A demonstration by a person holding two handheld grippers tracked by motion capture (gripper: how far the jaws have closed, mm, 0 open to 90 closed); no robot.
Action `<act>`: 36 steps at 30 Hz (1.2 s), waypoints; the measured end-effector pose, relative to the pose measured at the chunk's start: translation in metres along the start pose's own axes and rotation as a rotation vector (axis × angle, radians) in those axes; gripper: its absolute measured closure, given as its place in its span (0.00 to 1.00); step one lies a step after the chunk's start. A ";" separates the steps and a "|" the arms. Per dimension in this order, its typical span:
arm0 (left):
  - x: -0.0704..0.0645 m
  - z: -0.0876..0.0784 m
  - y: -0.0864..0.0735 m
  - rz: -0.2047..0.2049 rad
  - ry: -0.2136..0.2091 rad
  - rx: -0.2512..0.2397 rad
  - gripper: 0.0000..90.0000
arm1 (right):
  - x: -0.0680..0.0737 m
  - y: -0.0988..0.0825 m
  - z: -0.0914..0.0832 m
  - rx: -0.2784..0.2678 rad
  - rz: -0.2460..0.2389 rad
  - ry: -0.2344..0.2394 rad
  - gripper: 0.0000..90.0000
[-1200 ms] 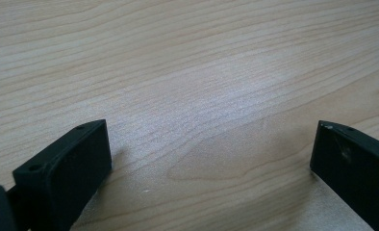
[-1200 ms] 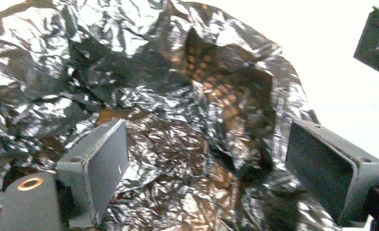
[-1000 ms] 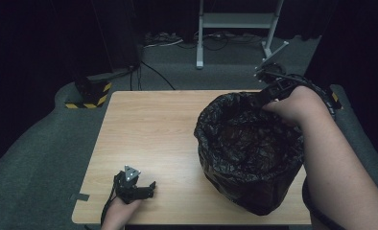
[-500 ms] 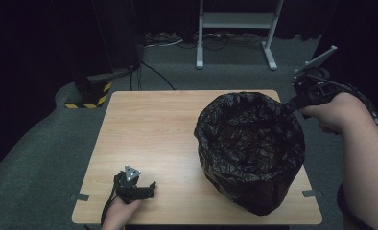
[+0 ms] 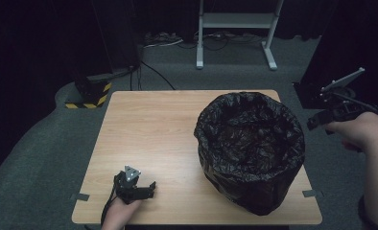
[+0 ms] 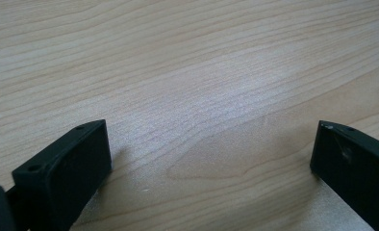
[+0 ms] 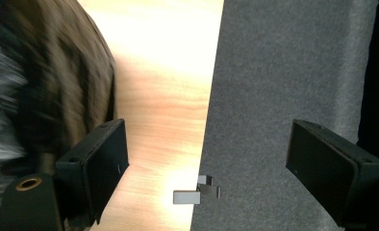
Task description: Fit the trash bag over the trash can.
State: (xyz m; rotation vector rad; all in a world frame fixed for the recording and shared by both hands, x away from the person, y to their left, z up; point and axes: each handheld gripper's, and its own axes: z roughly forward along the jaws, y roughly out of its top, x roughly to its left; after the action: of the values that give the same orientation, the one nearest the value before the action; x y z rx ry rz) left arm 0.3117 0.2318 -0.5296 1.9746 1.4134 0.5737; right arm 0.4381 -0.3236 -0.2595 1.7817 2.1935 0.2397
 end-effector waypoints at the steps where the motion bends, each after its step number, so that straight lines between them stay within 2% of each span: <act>1: 0.000 0.000 0.000 0.001 0.000 -0.001 0.00 | -0.001 -0.003 0.006 0.005 0.001 0.004 0.16; 8: 0.000 0.000 0.000 0.001 0.000 0.000 0.00 | 0.002 -0.026 0.060 0.088 0.004 0.025 0.16; 14: 0.000 -0.001 0.000 -0.004 -0.004 -0.003 0.01 | 0.009 -0.049 0.109 0.150 0.017 0.069 0.16; 17: 0.000 0.000 0.000 0.000 -0.001 -0.001 0.01 | 0.014 -0.063 0.133 0.177 0.028 0.087 0.17; 21: 0.000 0.000 0.000 0.001 -0.001 0.000 0.00 | 0.024 -0.083 0.168 0.242 0.005 0.097 0.17; 23: 0.000 0.000 0.000 -0.002 -0.001 -0.002 0.00 | 0.030 -0.092 0.182 0.257 0.003 0.112 0.17; 26: 0.000 0.000 0.000 0.001 -0.001 0.000 0.00 | 0.039 -0.102 0.197 0.262 0.006 0.132 0.17; 28: 0.000 0.000 0.000 0.001 -0.001 0.000 0.00 | 0.043 -0.107 0.204 0.270 -0.012 0.118 0.12; 29: 0.000 0.000 0.000 0.001 -0.001 0.000 0.00 | 0.044 -0.107 0.204 0.250 -0.023 0.126 0.12; 31: 0.000 0.000 0.000 0.002 0.000 0.000 0.00 | 0.043 -0.107 0.204 0.246 -0.002 0.117 0.12; 36: 0.000 0.000 0.000 0.004 0.001 0.002 0.00 | 0.045 -0.109 0.204 0.237 0.018 0.117 0.11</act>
State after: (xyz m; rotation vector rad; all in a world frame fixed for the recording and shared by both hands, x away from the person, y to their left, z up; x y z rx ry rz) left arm 0.3113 0.2316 -0.5297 1.9793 1.4107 0.5752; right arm 0.3977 -0.3157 -0.4911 1.9560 2.3737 0.0927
